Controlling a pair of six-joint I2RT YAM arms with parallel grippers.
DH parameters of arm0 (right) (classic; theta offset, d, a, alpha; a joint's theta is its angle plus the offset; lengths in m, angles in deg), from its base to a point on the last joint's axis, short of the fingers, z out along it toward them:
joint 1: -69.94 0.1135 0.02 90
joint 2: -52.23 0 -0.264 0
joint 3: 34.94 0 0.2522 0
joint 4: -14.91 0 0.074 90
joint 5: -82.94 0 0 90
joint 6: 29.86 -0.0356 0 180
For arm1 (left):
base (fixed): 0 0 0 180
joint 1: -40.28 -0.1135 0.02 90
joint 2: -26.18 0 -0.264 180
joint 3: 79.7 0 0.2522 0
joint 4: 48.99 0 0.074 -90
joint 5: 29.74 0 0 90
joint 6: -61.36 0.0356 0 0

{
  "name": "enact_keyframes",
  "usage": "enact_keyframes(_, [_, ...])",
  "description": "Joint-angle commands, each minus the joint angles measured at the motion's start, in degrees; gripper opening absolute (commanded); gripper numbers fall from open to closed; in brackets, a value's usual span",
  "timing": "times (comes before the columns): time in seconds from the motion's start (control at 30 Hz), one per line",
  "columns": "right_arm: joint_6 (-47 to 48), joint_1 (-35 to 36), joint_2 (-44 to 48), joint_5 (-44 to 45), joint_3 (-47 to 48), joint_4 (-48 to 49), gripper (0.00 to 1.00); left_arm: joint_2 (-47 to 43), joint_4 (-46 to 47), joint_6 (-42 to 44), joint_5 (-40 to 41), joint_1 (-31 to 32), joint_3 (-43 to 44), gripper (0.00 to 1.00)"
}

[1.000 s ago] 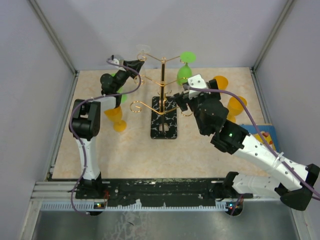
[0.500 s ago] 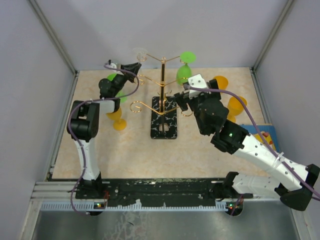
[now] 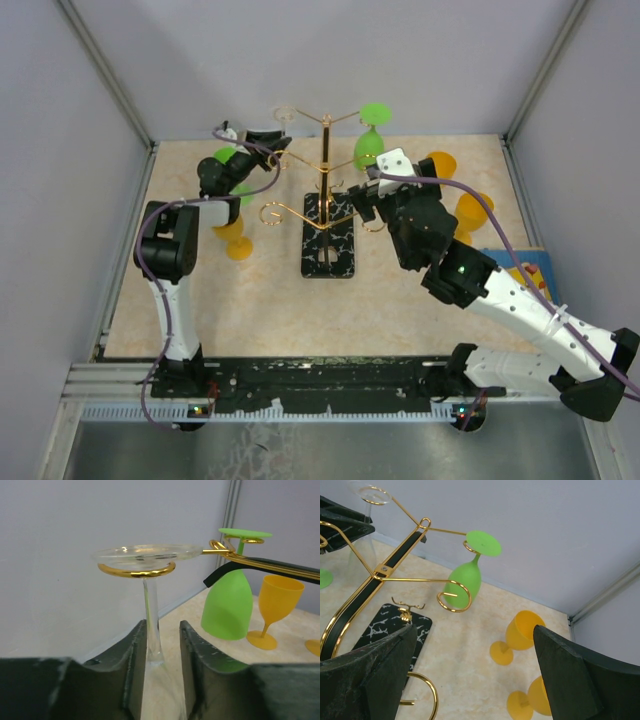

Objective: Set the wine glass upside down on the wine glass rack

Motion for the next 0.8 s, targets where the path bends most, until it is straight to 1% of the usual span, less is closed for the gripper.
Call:
enact_keyframes(0.0, [-0.2, -0.4, 0.1, -0.6, -0.3, 1.9, 0.99, -2.3, 3.8, -0.4, -2.1, -0.3, -0.1, 0.42])
enact_keyframes(0.07, [-0.3, -0.4, 0.1, -0.6, -0.2, 1.8, 0.99, -3.0, 4.2, -0.3, -1.7, -0.3, -1.1, 0.49])
enact_keyframes(0.23, [-0.6, -0.4, 0.1, -1.0, 0.0, 1.4, 0.99, -4.4, 5.1, -0.4, -0.8, -0.5, -2.6, 0.79])
enact_keyframes(0.3, [-0.7, -0.4, 0.1, -1.1, 0.1, 1.4, 0.99, -5.1, 5.1, -0.7, -0.5, -0.8, -2.9, 0.9])
enact_keyframes(0.37, [-0.7, -0.4, 0.2, -1.1, 0.3, 1.1, 0.99, -6.0, 5.1, -1.2, 0.1, -1.4, -3.5, 0.98])
enact_keyframes(0.43, [-0.8, -0.4, 0.2, -1.3, 0.4, 1.0, 0.99, -7.2, 4.8, -1.4, 0.1, -2.0, -4.1, 1.0])
enact_keyframes(0.77, [-1.3, -0.4, 0.1, -1.7, 0.8, 0.3, 0.99, -12.5, 1.6, -1.0, -0.6, -3.3, -6.2, 1.0])
